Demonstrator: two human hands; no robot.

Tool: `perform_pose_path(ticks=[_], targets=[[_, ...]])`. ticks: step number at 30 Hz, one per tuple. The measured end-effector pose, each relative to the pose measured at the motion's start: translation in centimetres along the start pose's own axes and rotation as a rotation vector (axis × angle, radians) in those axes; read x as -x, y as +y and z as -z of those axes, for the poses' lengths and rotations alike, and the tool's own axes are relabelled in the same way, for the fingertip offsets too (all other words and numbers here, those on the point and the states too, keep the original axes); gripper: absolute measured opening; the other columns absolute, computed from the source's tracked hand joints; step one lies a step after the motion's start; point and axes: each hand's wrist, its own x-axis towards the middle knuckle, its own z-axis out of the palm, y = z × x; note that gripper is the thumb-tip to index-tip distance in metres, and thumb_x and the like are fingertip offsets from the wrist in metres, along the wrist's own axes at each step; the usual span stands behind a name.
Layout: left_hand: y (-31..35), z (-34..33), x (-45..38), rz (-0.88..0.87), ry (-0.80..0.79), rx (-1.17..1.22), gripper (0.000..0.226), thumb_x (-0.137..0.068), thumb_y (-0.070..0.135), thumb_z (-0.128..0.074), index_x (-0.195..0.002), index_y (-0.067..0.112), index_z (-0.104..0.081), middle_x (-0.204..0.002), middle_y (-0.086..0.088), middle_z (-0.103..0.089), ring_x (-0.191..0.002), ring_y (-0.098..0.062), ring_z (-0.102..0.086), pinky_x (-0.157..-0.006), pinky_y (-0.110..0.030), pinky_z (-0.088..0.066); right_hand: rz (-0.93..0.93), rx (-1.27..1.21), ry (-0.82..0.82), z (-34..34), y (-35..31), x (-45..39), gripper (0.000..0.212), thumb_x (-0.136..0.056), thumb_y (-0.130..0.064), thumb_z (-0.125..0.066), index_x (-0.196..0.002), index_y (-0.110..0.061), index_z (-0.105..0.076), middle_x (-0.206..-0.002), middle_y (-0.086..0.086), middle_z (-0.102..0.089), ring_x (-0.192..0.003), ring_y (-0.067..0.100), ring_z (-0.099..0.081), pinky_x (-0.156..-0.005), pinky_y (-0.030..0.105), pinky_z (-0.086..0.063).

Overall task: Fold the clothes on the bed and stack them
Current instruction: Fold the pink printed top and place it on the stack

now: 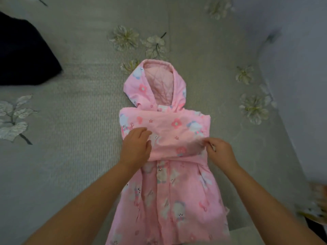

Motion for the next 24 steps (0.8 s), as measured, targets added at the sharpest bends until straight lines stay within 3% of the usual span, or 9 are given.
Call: perform_pose_path(ticks=[5,8,10,12,14,16,19,23,24], targets=[[-0.8,0.6,-6.6,0.230,0.060,0.025,0.032,-0.084,-0.003,-0.056,-0.114,-0.011,-0.055,-0.118,-0.028,-0.056,-0.112,-0.040,-0.050,-0.099,-0.039,-0.031,0.073,-0.100,0.049,0.4,-2.8,-9.3,0.018,-0.086,0.000,-0.054,-0.098,0.006,-0.067,-0.101,0.022,-0.067,-0.094,0.034,-0.061,-0.079,0.031,-0.037],[-1.9,0.7,-11.3,0.506,0.104,0.165,0.036,-0.092,0.010,-0.047,-0.125,-0.006,-0.047,-0.127,-0.025,-0.051,-0.116,-0.035,-0.049,-0.094,-0.032,-0.031,0.018,-0.154,0.028,-0.5,-4.0,-15.3,0.024,-0.090,-0.008,-0.049,-0.105,0.005,-0.063,-0.106,0.023,-0.065,-0.100,0.034,-0.059,-0.078,0.031,-0.033],[-3.0,0.4,-14.2,0.697,0.077,0.279,0.039,-0.095,0.018,-0.042,-0.126,-0.005,-0.044,-0.127,-0.027,-0.049,-0.111,-0.038,-0.052,-0.096,-0.039,-0.039,-0.120,-0.178,0.025,-1.1,-4.4,-18.8,0.030,-0.094,-0.014,-0.042,-0.110,0.006,-0.058,-0.113,0.025,-0.060,-0.103,0.035,-0.055,-0.077,0.032,-0.034],[-4.5,-0.4,-16.3,0.820,0.065,0.371,0.038,-0.096,0.024,-0.040,-0.122,-0.004,-0.044,-0.118,-0.026,-0.054,-0.100,-0.041,-0.057,-0.086,-0.046,-0.047,-0.249,-0.239,-0.021,-2.2,-4.2,-21.8,0.035,-0.097,-0.020,-0.035,-0.114,0.005,-0.053,-0.121,0.024,-0.055,-0.109,0.034,-0.052,-0.079,0.031,-0.037],[-5.6,-1.0,-17.3,0.906,0.076,0.471,0.039,-0.096,0.027,-0.038,-0.129,0.006,-0.041,-0.114,-0.024,-0.055,-0.092,-0.040,-0.059,-0.071,-0.043,-0.052,-0.307,-0.301,-0.090,-3.5,-3.9,-24.1,0.041,-0.098,-0.025,-0.032,-0.122,0.002,-0.050,-0.128,0.022,-0.051,-0.114,0.032,-0.050,-0.087,0.031,-0.038],[-6.9,-2.0,-18.0,0.941,0.071,0.520,0.045,-0.095,0.030,-0.041,-0.138,0.020,-0.033,-0.125,-0.022,-0.050,-0.105,-0.040,-0.055,-0.078,-0.046,-0.052,-0.296,-0.385,-0.167,-4.6,-3.8,-25.5,0.039,-0.096,-0.028,-0.036,-0.125,-0.005,-0.050,-0.128,0.018,-0.052,-0.114,0.031,-0.051,-0.093,0.035,-0.041],[-7.6,-3.1,-18.7,0.911,0.170,0.675,0.050,-0.093,0.025,-0.048,-0.140,0.024,-0.030,-0.135,-0.014,-0.046,-0.117,-0.034,-0.050,-0.096,-0.050,-0.043,-0.241,-0.579,-0.158,-5.2,-4.4,-26.2,0.034,-0.088,-0.012,-0.051,-0.122,-0.009,-0.055,-0.118,0.013,-0.060,-0.099,0.024,-0.058,-0.075,0.031,-0.047],[-6.5,-1.9,-18.6,0.800,0.415,0.823,0.061,-0.086,0.006,-0.059,-0.139,0.013,-0.031,-0.129,-0.013,-0.051,-0.107,-0.021,-0.054,-0.093,-0.034,-0.044,-0.074,-0.685,0.023,-3.0,-5.0,-24.6,0.033,-0.079,0.006,-0.057,-0.109,-0.003,-0.064,-0.097,0.008,-0.065,-0.087,0.014,-0.055,-0.069,0.020,-0.044],[-6.2,-1.2,-18.3,0.749,0.438,0.834,0.067,-0.083,0.001,-0.061,-0.141,0.011,-0.027,-0.127,-0.012,-0.051,-0.105,-0.019,-0.054,-0.091,-0.032,-0.044,0.023,-0.681,0.097,-2.1,-5.1,-23.4,0.029,-0.078,0.007,-0.059,-0.105,-0.002,-0.066,-0.092,0.003,-0.063,-0.086,0.012,-0.055,-0.069,0.012,-0.043]])
